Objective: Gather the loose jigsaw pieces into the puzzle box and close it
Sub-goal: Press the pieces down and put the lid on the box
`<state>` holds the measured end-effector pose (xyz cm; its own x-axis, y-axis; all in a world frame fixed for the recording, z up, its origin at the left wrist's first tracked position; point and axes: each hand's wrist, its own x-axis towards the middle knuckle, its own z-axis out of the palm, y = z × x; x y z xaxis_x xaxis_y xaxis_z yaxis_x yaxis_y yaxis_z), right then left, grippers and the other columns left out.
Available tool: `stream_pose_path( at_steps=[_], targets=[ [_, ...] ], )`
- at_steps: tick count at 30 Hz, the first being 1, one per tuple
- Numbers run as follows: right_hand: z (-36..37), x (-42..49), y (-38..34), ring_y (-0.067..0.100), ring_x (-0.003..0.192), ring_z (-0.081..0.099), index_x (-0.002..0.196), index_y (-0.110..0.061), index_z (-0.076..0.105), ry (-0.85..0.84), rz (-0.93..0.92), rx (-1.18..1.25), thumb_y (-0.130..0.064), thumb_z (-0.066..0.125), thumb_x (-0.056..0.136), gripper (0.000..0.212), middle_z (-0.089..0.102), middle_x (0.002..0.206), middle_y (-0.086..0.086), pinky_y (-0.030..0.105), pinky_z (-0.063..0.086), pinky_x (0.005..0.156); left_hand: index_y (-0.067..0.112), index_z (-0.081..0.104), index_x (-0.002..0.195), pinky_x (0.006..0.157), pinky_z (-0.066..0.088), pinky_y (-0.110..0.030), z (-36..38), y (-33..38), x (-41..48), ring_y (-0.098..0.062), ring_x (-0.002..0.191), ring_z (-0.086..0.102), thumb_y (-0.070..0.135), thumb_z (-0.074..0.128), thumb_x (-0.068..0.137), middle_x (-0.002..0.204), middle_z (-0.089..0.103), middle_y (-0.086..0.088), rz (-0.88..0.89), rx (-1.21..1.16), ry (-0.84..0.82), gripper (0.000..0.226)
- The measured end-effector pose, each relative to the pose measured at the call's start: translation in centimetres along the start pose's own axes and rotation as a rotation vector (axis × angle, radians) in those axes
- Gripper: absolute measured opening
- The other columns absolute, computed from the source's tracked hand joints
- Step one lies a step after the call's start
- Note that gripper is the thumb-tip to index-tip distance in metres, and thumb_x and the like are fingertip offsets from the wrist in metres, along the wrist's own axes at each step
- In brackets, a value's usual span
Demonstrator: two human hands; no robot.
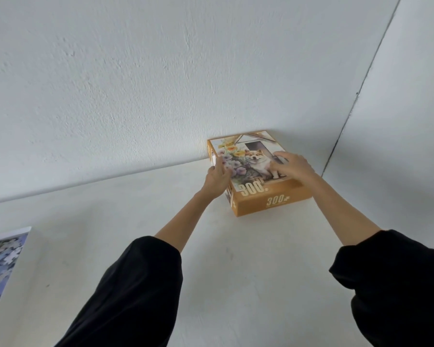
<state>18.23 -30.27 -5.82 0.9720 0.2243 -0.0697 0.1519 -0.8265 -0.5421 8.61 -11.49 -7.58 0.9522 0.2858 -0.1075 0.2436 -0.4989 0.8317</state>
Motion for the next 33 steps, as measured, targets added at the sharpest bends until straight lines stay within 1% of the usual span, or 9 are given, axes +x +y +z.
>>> stream_pose_path(
  at_steps=[1, 3, 5, 7, 12, 20, 25, 30, 33],
  targets=[
    [0.0, 0.0, -0.1, 0.031, 0.131, 0.032, 0.133, -0.033, 0.043, -0.011, -0.016, 0.02, -0.052, 0.061, 0.079, 0.061, 0.039, 0.142, 0.008, 0.044, 0.031, 0.101, 0.022, 0.026, 0.144, 0.097, 0.043, -0.04, 0.2, 0.5, -0.5, -0.033, 0.122, 0.047, 0.042, 0.036, 0.095, 0.136, 0.044, -0.015, -0.007, -0.045, 0.01, 0.054],
    [0.2, -0.2, -0.5, 0.029, 0.133, 0.03, 0.133, -0.029, 0.045, -0.009, -0.036, 0.038, -0.048, 0.063, 0.079, 0.059, 0.042, 0.141, 0.007, 0.043, 0.031, 0.102, 0.024, 0.028, 0.145, 0.103, 0.039, -0.042, 0.5, 1.2, -1.1, -0.032, 0.129, 0.04, 0.052, 0.038, 0.091, 0.144, 0.033, -0.014, -0.035, -0.172, 0.052, 0.061],
    [0.6, -0.8, -1.2, 0.029, 0.133, 0.031, 0.132, -0.031, 0.046, -0.006, -0.048, 0.061, -0.05, 0.063, 0.079, 0.059, 0.043, 0.141, 0.006, 0.043, 0.031, 0.102, 0.022, 0.027, 0.145, 0.107, 0.034, -0.042, 0.5, 1.7, -1.6, -0.031, 0.132, 0.033, 0.041, 0.037, 0.096, 0.148, 0.022, -0.014, -0.065, -0.219, 0.109, 0.053],
    [1.0, -1.4, -1.9, 0.028, 0.131, 0.034, 0.13, -0.035, 0.047, -0.001, -0.052, 0.076, -0.054, 0.062, 0.076, 0.059, 0.043, 0.141, 0.006, 0.043, 0.034, 0.103, 0.02, 0.028, 0.145, 0.108, 0.033, -0.041, -0.1, 1.6, -2.0, -0.03, 0.132, 0.033, 0.031, 0.037, 0.098, 0.149, 0.019, -0.014, -0.066, -0.227, 0.156, 0.049],
    [2.2, -4.1, -5.8, 0.03, 0.128, 0.035, 0.128, -0.039, 0.048, 0.03, -0.082, 0.126, -0.06, 0.061, 0.073, 0.061, 0.045, 0.137, 0.007, 0.042, 0.036, 0.102, 0.019, 0.03, 0.143, 0.103, 0.04, -0.044, -4.2, -0.5, -3.3, -0.031, 0.124, 0.041, 0.023, 0.044, 0.095, 0.144, 0.025, -0.015, -0.018, -0.185, 0.214, 0.051],
    [5.5, -10.3, -16.0, 0.031, 0.129, 0.031, 0.131, -0.035, 0.047, 0.028, -0.214, 0.103, -0.054, 0.062, 0.077, 0.06, 0.041, 0.137, 0.009, 0.035, 0.034, 0.098, 0.024, 0.038, 0.139, 0.097, 0.045, -0.04, -15.3, -5.0, -9.3, -0.029, 0.116, 0.051, 0.029, 0.048, 0.092, 0.134, 0.043, -0.013, -0.033, -0.13, 0.292, 0.048],
    [8.0, -15.9, -23.5, 0.032, 0.13, 0.025, 0.133, -0.034, 0.045, -0.013, -0.308, 0.108, -0.056, 0.06, 0.077, 0.062, 0.041, 0.136, 0.011, 0.037, 0.032, 0.098, 0.024, 0.039, 0.139, 0.079, 0.044, -0.025, -23.2, -7.7, -15.4, -0.022, 0.108, 0.053, 0.027, 0.047, 0.094, 0.136, 0.044, -0.012, -0.04, -0.095, 0.357, 0.046],
    [11.2, -21.9, -30.2, 0.029, 0.132, 0.022, 0.133, -0.032, 0.046, -0.059, -0.416, 0.148, -0.056, 0.059, 0.079, 0.06, 0.046, 0.134, 0.011, 0.039, 0.031, 0.101, 0.023, 0.041, 0.138, 0.072, 0.043, -0.02, -30.9, -10.3, -22.4, -0.017, 0.099, 0.051, 0.023, 0.047, 0.094, 0.136, 0.046, -0.011, -0.042, -0.055, 0.422, 0.045],
    [13.4, -25.1, -33.1, 0.03, 0.133, 0.021, 0.133, -0.033, 0.045, -0.089, -0.445, 0.18, -0.056, 0.059, 0.079, 0.061, 0.044, 0.134, 0.013, 0.042, 0.032, 0.102, 0.023, 0.039, 0.139, 0.051, 0.039, -0.008, -33.9, -12.5, -26.1, -0.013, 0.093, 0.048, 0.024, 0.046, 0.095, 0.135, 0.046, -0.011, -0.06, -0.017, 0.441, 0.044]
  ],
)
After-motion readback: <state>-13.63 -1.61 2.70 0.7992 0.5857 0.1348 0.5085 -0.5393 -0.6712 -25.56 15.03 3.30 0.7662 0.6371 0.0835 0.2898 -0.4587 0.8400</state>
